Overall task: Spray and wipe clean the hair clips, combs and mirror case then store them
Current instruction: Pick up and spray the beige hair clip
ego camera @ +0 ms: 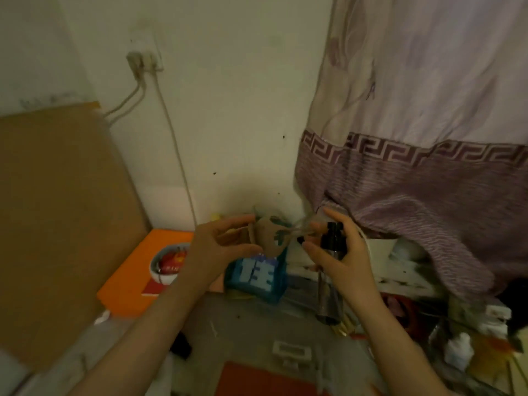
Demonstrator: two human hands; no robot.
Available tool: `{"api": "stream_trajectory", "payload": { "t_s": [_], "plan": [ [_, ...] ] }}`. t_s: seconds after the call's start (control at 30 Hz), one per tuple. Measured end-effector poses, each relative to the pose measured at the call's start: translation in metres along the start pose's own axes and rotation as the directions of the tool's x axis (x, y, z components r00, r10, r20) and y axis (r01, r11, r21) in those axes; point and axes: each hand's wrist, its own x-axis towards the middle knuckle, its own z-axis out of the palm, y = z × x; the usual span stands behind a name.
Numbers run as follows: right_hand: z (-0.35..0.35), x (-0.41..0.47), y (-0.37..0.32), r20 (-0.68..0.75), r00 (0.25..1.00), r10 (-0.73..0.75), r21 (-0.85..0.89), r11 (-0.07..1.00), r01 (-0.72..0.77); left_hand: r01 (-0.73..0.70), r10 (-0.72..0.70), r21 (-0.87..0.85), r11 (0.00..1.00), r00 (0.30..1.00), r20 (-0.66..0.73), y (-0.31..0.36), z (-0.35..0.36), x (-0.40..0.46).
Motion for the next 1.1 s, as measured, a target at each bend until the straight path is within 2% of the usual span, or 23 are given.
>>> {"api": "stream_trajectory", "payload": {
  "t_s": [0.23, 0.47, 0.63, 0.9, 1.03, 1.1],
  "plan": [
    [0.031, -0.031, 0.054, 0.118, 0.982, 0.148, -0.017, 0.989, -0.147, 0.186, -0.179, 0.065, 0.98, 0.979, -0.099, -0.051, -0.015, -0.053],
    [0.065, -0.07, 0.095, 0.249, 0.926, 0.284, -0.029, 0.958, -0.286, 0.307, -0.288, 0.078, 0.949, 0.939, -0.187, -0.089, -0.031, -0.103],
    [0.083, -0.09, 0.121, 0.282, 0.88, 0.381, -0.07, 0.923, -0.377, 0.362, -0.336, 0.114, 0.925, 0.92, -0.2, -0.113, -0.045, -0.12],
    [0.113, -0.115, 0.158, 0.266, 0.805, 0.53, -0.184, 0.848, -0.497, 0.467, -0.457, 0.142, 0.873, 0.884, -0.104, -0.176, -0.079, -0.129],
    [0.146, -0.132, 0.181, 0.191, 0.791, 0.582, -0.17, 0.813, -0.557, 0.534, -0.539, 0.164, 0.829, 0.842, -0.017, -0.219, -0.108, -0.129],
    [0.167, -0.143, 0.192, 0.146, 0.761, 0.633, -0.149, 0.774, -0.615, 0.555, -0.57, 0.182, 0.812, 0.821, 0.039, -0.236, -0.125, -0.13]
  ]
}}
